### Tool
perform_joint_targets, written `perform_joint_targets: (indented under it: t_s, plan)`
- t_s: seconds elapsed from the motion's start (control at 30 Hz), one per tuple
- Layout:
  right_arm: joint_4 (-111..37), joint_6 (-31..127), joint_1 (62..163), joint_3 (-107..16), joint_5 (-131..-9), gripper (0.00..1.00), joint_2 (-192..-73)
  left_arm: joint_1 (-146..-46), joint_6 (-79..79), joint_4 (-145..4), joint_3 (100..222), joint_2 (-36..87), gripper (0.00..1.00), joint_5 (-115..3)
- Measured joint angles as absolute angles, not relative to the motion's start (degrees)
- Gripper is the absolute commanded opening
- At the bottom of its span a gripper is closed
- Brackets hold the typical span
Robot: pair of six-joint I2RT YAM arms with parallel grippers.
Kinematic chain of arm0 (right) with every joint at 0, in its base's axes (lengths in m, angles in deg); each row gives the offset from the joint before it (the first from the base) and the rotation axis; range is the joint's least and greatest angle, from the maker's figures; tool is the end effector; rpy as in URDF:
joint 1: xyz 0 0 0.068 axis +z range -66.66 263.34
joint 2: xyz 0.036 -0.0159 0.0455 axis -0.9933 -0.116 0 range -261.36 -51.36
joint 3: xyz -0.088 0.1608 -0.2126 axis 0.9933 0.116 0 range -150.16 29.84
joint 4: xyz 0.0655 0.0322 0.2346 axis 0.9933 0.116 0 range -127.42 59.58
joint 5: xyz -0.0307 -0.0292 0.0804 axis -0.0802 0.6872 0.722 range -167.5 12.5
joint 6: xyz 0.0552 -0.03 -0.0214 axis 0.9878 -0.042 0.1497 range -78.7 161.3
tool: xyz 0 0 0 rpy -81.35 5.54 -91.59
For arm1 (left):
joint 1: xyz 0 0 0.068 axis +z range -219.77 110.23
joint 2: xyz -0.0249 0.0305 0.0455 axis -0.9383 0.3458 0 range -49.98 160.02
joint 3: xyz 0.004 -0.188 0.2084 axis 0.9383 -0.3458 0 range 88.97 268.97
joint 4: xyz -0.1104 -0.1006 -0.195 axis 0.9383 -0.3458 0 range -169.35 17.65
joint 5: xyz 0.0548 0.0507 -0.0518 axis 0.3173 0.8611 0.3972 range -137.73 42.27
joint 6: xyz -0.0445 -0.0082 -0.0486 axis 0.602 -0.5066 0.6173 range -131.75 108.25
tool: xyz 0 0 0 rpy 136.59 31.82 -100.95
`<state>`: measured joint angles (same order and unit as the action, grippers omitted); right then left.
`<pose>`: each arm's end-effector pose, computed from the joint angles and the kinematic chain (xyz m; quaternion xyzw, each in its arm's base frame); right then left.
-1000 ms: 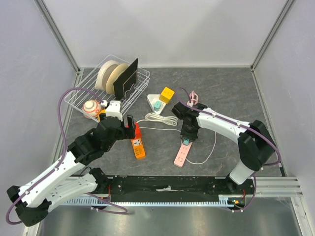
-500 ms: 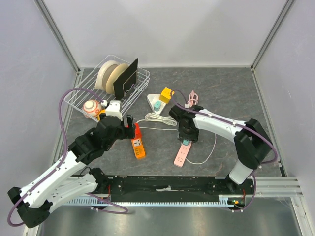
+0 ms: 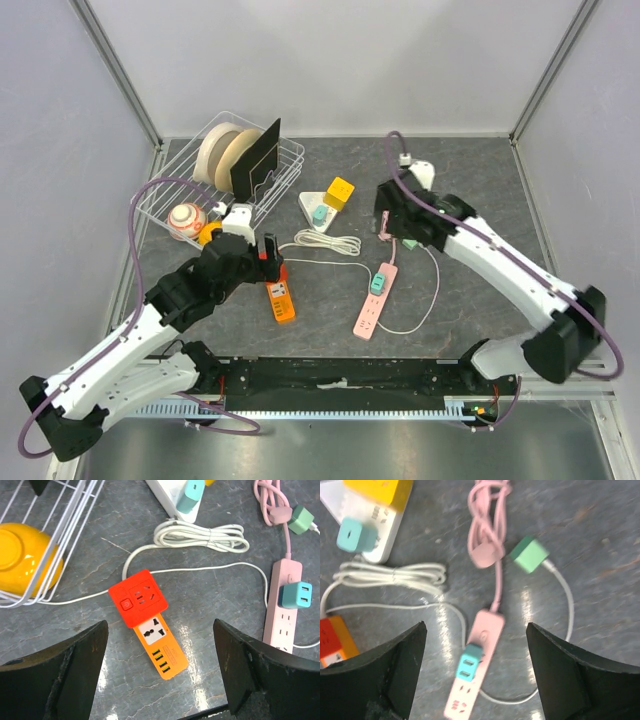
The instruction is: Insert the plug
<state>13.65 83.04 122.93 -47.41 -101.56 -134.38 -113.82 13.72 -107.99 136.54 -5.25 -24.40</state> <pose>0.2344 0.1662 0.3182 0.0770 0.9361 0.0303 0.3419 0.1254 -0.0922 0.3100 0.0432 0.8642 -0.1215 0.4864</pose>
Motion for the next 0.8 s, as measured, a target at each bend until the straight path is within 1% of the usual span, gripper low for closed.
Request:
perform_joint_targets:
  t_s: [0.07,0.13,0.2,0.27,0.37,0.5,0.57,0.6,0.8]
  plan:
    - [9.8,78.3,119.7,-44.2,-102.0,0.88,-129.7,-113.8,13.4,-107.4,136.4,-4.2,0.91,-26.4]
    - [4.5,73.1,115.9,-38.4,-101.2,0.88,-124.8,-113.8,13.2,-106.9,136.5,-2.5,0.91,-29.2]
    - [0.7,68.7,110.7,-32.8,-97.9,0.89,-121.6,-113.9,13.2,-106.9,136.8,0.2,0.91,-32.8]
    - [-2.7,65.2,105.6,-28.7,-94.0,0.89,-121.3,-114.3,13.3,-106.6,137.1,3.0,0.91,-35.9]
    - [-7.9,59.8,98.7,-23.7,-88.0,0.89,-124.7,-116.8,13.6,-106.5,137.4,6.9,0.91,-37.9]
    - [-12.9,53.9,94.7,-21.3,-81.3,0.88,-130.8,-124.8,14.6,-106.2,139.7,13.6,0.92,-37.2]
    - [-14.9,51.5,93.5,-21.2,-78.6,0.86,-133.2,-128.6,15.1,-105.7,141.0,16.7,0.92,-36.7]
    - [-16.3,50.1,92.9,-21.2,-76.9,0.82,-134.5,-130.9,15.5,-105.1,142.1,19.1,0.92,-36.0]
    - [-21.3,45.7,92.1,-22.6,-71.1,0.75,-141.6,-137.3,17.3,-103.7,147.1,31.6,0.92,-33.9]
